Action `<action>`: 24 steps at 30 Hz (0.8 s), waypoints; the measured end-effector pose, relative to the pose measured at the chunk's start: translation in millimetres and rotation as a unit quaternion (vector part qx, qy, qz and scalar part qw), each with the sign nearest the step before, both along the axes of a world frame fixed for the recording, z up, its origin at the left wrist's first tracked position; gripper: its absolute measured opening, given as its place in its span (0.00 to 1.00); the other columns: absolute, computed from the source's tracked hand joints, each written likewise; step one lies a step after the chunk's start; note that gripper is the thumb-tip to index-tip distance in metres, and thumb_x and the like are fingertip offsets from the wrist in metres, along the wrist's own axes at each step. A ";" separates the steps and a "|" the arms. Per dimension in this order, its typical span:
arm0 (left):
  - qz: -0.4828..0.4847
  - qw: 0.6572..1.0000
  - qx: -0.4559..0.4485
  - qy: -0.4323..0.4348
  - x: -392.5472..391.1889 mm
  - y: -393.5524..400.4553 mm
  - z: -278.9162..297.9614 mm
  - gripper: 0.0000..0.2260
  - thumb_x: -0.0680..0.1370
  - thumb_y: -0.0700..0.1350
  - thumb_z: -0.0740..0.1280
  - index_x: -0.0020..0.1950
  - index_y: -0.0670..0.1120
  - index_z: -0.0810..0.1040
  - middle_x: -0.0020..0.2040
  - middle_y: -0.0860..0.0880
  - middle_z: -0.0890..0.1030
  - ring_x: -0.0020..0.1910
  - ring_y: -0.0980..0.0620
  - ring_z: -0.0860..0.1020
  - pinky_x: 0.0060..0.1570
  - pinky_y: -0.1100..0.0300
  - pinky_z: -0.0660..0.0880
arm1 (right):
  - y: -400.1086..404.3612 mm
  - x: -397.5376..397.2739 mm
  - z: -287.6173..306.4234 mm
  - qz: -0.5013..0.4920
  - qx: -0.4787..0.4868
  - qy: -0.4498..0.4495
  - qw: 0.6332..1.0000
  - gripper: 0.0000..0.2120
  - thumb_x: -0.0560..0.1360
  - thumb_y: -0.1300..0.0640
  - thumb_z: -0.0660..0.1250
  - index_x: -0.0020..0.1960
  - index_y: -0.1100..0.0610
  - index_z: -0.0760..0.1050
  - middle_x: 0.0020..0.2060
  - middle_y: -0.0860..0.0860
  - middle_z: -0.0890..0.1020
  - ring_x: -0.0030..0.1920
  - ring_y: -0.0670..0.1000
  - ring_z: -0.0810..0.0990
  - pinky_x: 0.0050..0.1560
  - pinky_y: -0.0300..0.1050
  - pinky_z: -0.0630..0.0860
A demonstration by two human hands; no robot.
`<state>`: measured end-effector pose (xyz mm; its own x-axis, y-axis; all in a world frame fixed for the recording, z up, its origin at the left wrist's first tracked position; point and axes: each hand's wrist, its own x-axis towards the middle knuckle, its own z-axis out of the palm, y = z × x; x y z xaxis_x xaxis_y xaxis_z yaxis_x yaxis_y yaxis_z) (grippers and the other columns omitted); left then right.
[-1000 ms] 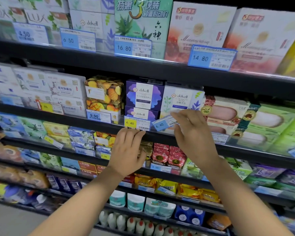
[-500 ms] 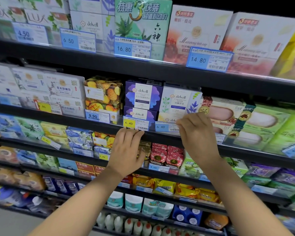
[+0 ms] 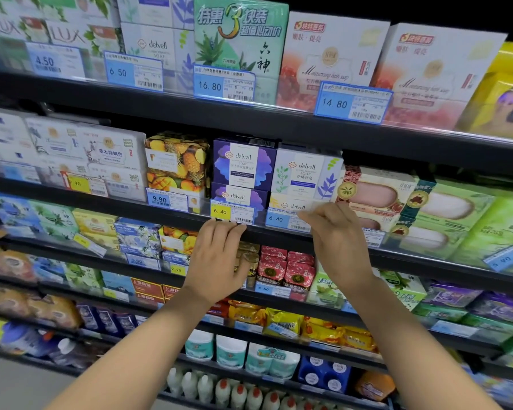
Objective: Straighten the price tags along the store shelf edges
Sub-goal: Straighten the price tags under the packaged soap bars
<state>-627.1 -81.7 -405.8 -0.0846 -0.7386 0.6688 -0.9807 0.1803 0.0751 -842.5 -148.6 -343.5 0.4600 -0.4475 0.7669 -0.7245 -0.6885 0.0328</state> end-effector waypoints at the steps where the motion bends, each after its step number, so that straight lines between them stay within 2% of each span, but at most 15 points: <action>1: 0.001 1.000 0.001 0.001 0.0 0.1 -0.1 0.21 0.70 0.46 0.63 0.61 0.37 0.75 0.54 0.41 0.75 0.57 0.42 0.70 0.65 0.46 0.65 | -0.2 0.2 0.4 0.000 0.004 0.001 1.000 0.18 0.66 0.75 0.70 0.52 0.61 0.81 0.37 0.55 0.77 0.39 0.57 0.73 0.39 0.51 0.74; 13: 0.012 1.000 0.014 0.007 -4.2 3.0 2.3 0.22 0.71 0.48 0.62 0.61 0.38 0.74 0.54 0.41 0.75 0.57 0.43 0.69 0.65 0.48 0.64 | 2.3 1.9 -1.5 -0.007 0.011 0.018 1.000 0.18 0.65 0.75 0.71 0.51 0.61 0.81 0.37 0.56 0.76 0.39 0.58 0.73 0.38 0.51 0.74; 19: -0.034 0.998 0.043 -0.024 14.0 5.3 5.8 0.23 0.71 0.47 0.64 0.65 0.40 0.73 0.57 0.44 0.74 0.59 0.44 0.70 0.63 0.51 0.66 | 15.8 16.3 -3.3 0.015 0.030 0.033 0.999 0.15 0.69 0.70 0.68 0.55 0.62 0.79 0.45 0.56 0.79 0.46 0.59 0.76 0.44 0.55 0.76; 24: -0.055 0.995 0.068 -0.042 22.9 6.1 13.8 0.24 0.71 0.46 0.67 0.65 0.40 0.74 0.56 0.45 0.74 0.57 0.45 0.71 0.61 0.52 0.66 | 21.8 43.5 -4.6 0.020 0.043 0.065 0.997 0.14 0.70 0.67 0.68 0.56 0.61 0.78 0.48 0.56 0.79 0.50 0.58 0.76 0.45 0.53 0.74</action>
<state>-604.2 -75.7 -392.0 -0.2218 -0.8045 0.5510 -0.9595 0.2808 0.0238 -798.9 -126.9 -348.1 0.5723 -0.4877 0.6592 -0.6897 -0.7212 0.0652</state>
